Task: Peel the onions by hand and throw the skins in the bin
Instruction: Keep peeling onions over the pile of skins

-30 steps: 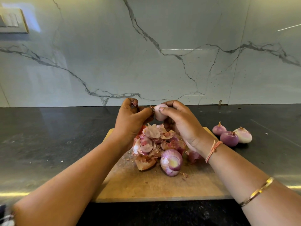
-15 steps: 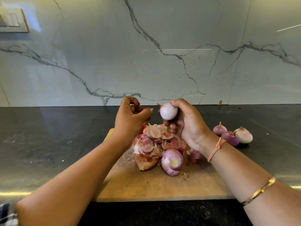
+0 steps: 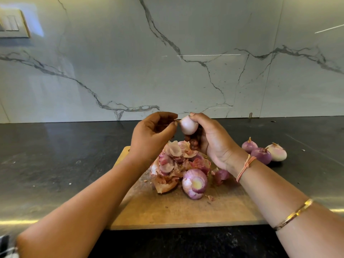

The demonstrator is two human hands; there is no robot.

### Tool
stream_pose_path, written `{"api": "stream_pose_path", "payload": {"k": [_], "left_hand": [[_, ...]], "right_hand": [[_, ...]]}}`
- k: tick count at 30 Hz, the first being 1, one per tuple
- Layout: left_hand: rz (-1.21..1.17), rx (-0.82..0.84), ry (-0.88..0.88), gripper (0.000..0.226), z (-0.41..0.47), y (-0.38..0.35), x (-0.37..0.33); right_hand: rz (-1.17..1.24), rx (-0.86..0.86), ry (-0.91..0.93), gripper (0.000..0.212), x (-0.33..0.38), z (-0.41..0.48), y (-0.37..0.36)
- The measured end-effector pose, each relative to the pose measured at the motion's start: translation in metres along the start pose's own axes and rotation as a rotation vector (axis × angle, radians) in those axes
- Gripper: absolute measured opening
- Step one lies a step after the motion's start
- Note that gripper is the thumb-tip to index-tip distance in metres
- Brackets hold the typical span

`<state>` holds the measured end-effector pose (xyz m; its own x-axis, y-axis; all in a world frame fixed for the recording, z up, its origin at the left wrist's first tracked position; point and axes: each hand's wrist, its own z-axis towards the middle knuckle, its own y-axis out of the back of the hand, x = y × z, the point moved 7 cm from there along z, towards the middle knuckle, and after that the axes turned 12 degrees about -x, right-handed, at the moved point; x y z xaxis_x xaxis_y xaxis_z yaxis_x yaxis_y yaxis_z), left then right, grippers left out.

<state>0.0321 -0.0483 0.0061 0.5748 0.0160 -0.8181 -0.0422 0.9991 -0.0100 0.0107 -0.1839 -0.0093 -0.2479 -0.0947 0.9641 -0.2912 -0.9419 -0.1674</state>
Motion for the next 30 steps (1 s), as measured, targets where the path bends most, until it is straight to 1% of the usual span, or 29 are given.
{"api": "stream_pose_path", "payload": {"k": [2, 5, 9, 11, 13, 17, 19, 21, 22, 25, 28, 30], "left_hand": [[0.066, 0.001, -0.077, 0.021, -0.001, 0.000, -0.004], [0.164, -0.014, -0.175, 0.023, -0.003, 0.002, -0.010], [0.209, -0.059, -0.215, 0.022, -0.002, 0.004, -0.012], [0.201, -0.078, -0.190, 0.026, -0.001, 0.005, -0.012], [0.170, -0.094, -0.127, 0.026, 0.001, 0.006, -0.008], [0.072, -0.110, 0.000, 0.024, 0.004, 0.006, -0.001], [-0.035, -0.119, 0.093, 0.021, 0.005, 0.006, 0.004], [-0.193, -0.166, 0.214, 0.018, 0.009, 0.011, 0.009], [-0.235, -0.193, 0.246, 0.018, 0.012, 0.015, 0.011], [-0.226, -0.194, 0.263, 0.018, 0.015, 0.020, 0.015], [-0.140, -0.116, 0.246, 0.017, 0.009, 0.011, 0.017], [-0.105, -0.080, 0.228, 0.016, 0.007, 0.008, 0.016]], "right_hand": [[-0.070, -0.003, 0.035, 0.028, 0.001, 0.000, 0.000], [-0.095, -0.001, 0.050, 0.030, 0.000, 0.002, 0.001], [-0.089, 0.012, 0.069, 0.028, 0.000, 0.002, -0.001], [-0.081, 0.018, 0.086, 0.032, 0.000, 0.002, -0.002], [-0.054, 0.014, 0.097, 0.034, 0.001, 0.002, -0.004], [-0.009, 0.005, 0.126, 0.029, 0.002, 0.002, -0.007], [0.039, 0.009, 0.133, 0.028, 0.001, 0.002, -0.008], [0.117, 0.010, 0.115, 0.031, 0.003, 0.002, -0.006], [0.137, 0.010, 0.112, 0.030, 0.004, 0.002, -0.004], [0.138, 0.002, 0.120, 0.030, 0.008, 0.003, 0.003], [0.100, -0.022, 0.133, 0.033, 0.007, 0.005, 0.005], [0.014, -0.034, 0.185, 0.031, 0.009, 0.005, 0.004]]}}
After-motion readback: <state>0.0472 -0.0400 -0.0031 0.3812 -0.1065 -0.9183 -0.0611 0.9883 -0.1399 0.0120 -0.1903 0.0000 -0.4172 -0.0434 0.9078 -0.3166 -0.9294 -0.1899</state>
